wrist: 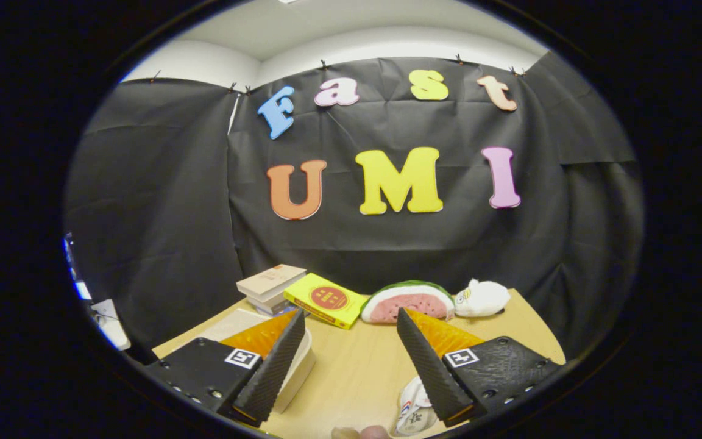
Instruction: Open the storage box then place both shoes into the box .Put the left shoe in first, then the right shoe, with the right side of both shoes facing outward in a uniform manner.
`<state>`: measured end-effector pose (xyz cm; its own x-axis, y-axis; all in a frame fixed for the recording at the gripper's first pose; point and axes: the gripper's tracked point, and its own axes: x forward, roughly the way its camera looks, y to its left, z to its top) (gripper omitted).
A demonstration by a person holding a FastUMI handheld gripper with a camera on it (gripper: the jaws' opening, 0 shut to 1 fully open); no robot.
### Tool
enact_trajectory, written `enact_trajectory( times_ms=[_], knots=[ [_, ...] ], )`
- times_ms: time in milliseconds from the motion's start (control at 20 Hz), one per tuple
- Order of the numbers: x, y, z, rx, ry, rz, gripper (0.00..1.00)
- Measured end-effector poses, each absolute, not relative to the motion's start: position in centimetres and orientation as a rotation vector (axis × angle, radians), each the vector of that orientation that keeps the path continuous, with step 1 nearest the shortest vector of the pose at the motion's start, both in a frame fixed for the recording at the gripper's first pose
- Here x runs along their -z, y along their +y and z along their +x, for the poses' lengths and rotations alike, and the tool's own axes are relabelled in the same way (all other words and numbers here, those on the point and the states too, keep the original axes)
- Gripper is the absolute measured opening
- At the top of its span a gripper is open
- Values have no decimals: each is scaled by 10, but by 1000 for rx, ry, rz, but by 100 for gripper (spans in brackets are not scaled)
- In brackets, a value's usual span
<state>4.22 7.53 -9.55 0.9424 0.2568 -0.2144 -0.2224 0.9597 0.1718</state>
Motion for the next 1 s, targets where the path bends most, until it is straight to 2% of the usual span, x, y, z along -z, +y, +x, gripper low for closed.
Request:
enact_trajectory(
  times_ms=[300, 600, 800, 1000],
  knots=[
    [167, 115, 39, -367, 451, 246, 96],
    [233, 166, 35, -458, 718, 547, 96],
    [247, 208, 26, -555, 829, 669, 96],
    [267, 228, 24, -551, 931, 791, 96]
  ],
)
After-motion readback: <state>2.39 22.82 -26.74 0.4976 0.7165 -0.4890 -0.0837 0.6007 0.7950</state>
